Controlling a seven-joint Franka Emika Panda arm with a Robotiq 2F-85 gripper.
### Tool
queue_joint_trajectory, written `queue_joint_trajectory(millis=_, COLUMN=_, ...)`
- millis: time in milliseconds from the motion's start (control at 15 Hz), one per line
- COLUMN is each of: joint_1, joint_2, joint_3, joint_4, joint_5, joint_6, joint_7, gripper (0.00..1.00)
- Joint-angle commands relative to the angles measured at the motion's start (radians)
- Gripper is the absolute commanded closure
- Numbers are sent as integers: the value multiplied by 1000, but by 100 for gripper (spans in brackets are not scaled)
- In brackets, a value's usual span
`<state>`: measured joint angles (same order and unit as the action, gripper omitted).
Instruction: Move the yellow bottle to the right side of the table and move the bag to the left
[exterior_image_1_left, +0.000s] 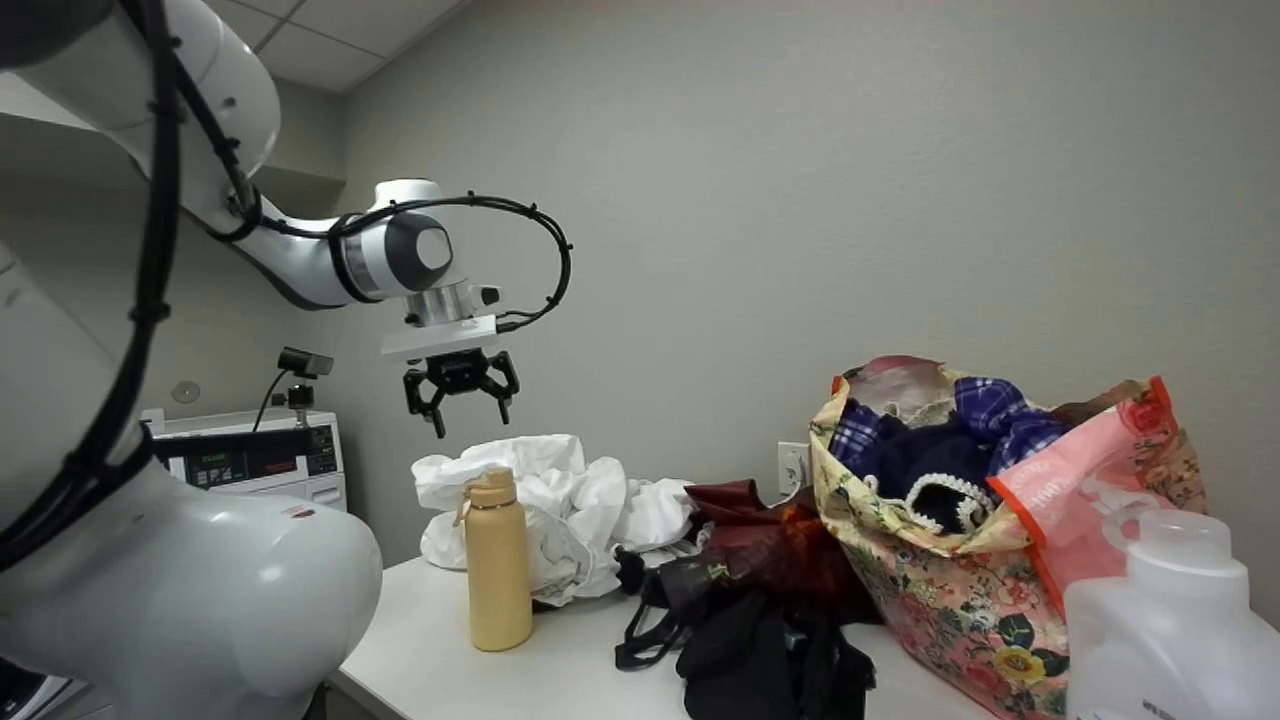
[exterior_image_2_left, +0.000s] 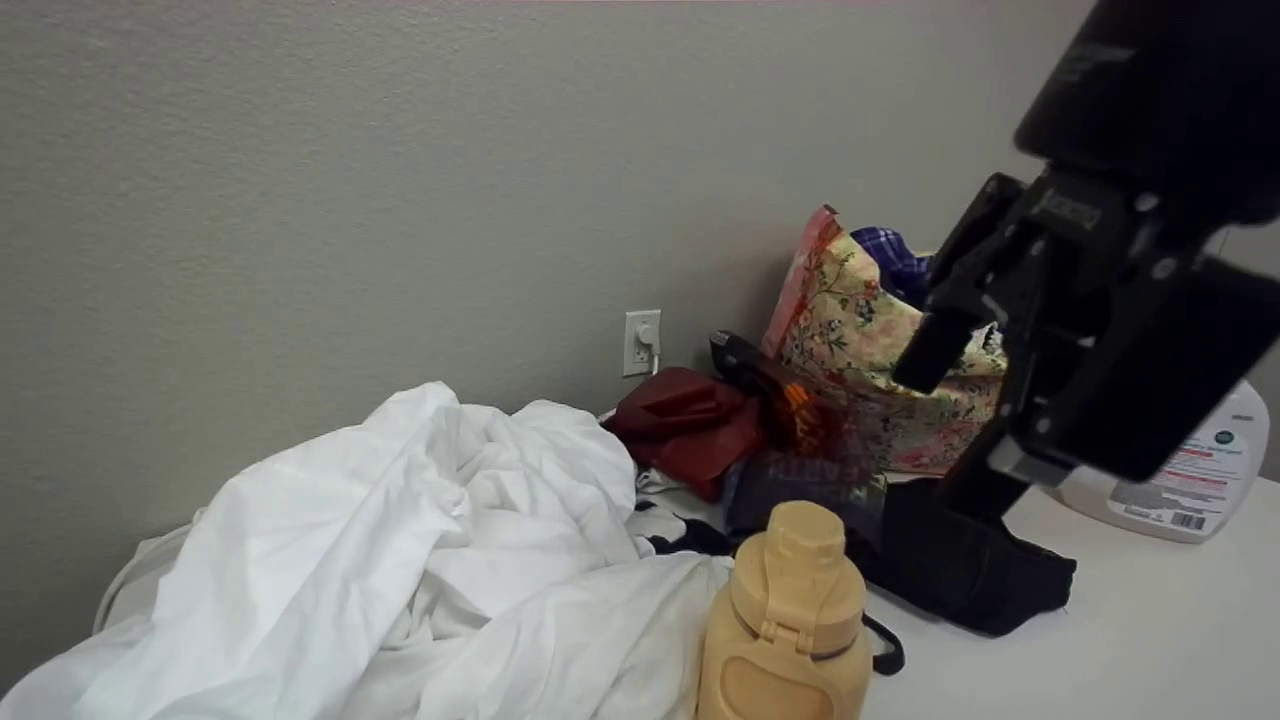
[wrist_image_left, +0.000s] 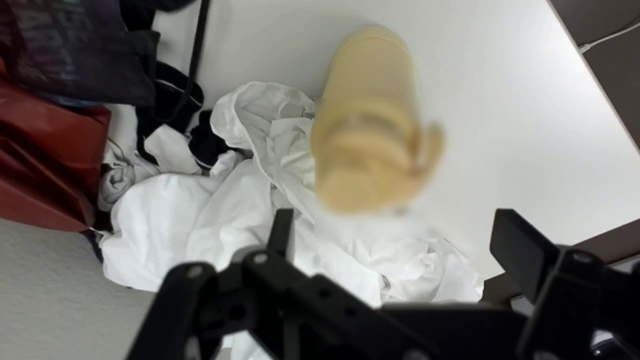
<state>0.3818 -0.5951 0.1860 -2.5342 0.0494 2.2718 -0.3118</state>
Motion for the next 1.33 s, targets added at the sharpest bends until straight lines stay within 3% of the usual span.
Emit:
queue_joint_trajectory(millis=0, joint_1=17, joint_2=113, joint_3=13, joint_4=57, joint_5=-21, joint_6=51, joint_7=-31, gripper=0)
queue_joint_trajectory(millis=933, joint_1=-55, joint_2=361, joint_3=43, joint_4=175, joint_5=-214, joint_6=85, joint_7=-13, gripper=0)
queue_joint_trajectory(millis=1267, joint_1=-72, joint_2=410, joint_3=39, joint_4=204, joint_5=-220, joint_6=55, joint_7=-25, gripper=0)
